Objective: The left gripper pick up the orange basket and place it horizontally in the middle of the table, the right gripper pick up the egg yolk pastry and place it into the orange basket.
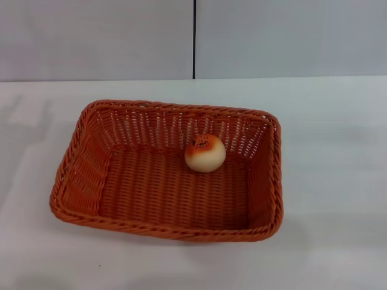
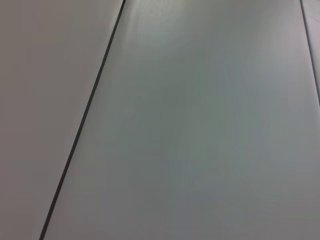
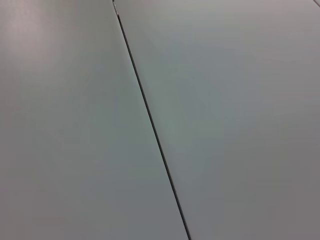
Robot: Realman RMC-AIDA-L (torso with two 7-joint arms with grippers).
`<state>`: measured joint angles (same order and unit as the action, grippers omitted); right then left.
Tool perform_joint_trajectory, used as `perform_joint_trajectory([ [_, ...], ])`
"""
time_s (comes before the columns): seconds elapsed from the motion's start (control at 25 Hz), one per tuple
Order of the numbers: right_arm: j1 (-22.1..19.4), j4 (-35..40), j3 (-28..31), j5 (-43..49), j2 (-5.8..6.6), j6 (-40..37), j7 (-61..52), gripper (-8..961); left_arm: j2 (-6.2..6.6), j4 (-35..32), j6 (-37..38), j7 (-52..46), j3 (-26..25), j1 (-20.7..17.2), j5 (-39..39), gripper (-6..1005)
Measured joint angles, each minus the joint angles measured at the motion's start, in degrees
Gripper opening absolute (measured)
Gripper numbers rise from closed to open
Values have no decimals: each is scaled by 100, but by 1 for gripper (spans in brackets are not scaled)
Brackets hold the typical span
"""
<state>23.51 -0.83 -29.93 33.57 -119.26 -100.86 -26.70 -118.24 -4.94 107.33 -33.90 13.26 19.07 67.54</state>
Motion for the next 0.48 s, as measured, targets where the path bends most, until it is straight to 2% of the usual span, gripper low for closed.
perform_joint_trajectory([
  [0.48,117,-84,-26,21,-10,-165,-31,574,-26,151,54,258,-351,55,5,675],
])
